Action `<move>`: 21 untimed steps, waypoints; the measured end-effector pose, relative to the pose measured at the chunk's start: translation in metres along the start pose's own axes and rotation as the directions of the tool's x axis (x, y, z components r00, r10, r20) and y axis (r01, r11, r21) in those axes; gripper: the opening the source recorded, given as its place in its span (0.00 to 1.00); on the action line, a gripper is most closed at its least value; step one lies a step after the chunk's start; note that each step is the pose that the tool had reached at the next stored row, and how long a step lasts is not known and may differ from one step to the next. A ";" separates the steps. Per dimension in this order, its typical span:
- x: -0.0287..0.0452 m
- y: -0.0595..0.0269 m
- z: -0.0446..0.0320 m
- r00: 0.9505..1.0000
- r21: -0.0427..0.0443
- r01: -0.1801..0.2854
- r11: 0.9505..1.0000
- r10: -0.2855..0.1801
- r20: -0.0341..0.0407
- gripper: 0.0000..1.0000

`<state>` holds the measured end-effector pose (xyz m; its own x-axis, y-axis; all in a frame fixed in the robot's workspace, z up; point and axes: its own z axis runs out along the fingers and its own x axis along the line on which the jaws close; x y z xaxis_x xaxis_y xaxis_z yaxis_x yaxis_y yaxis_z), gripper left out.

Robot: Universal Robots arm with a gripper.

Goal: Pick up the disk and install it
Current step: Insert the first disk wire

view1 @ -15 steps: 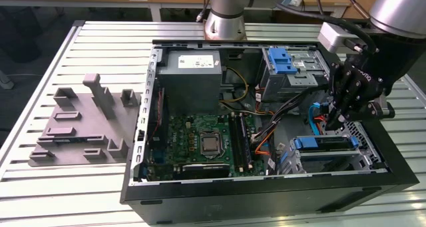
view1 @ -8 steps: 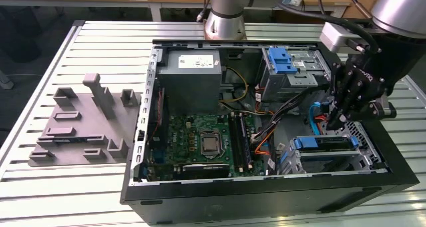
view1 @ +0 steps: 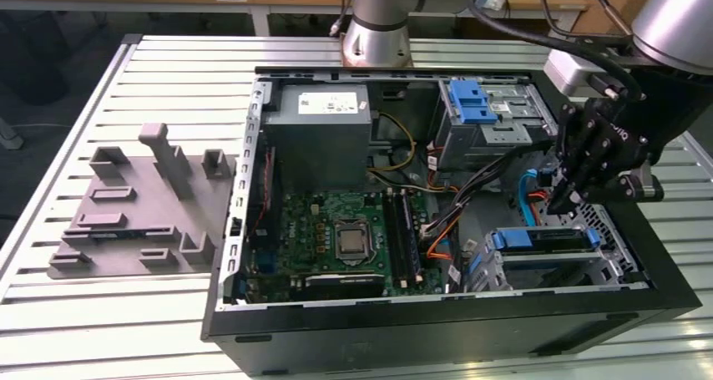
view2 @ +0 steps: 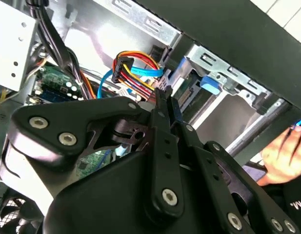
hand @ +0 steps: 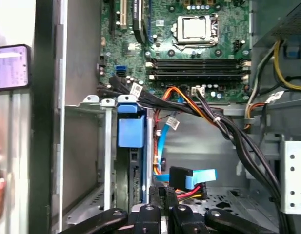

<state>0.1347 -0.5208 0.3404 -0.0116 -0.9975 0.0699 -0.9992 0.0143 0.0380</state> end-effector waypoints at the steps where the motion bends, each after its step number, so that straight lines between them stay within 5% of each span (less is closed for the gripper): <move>1: 0.0009 -0.0001 0.0002 1.000 0.000 0.000 1.000 0.000 0.004 0.16; 8: 0.0116 -0.0004 0.0014 1.000 0.000 -0.007 1.000 0.007 0.004 0.16; 21: 0.0180 -0.0020 0.0037 0.998 -0.004 -0.061 0.998 0.061 0.006 0.16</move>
<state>0.1364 -0.5390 0.3379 -0.0726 -0.9952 0.0657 -0.9964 0.0752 0.0381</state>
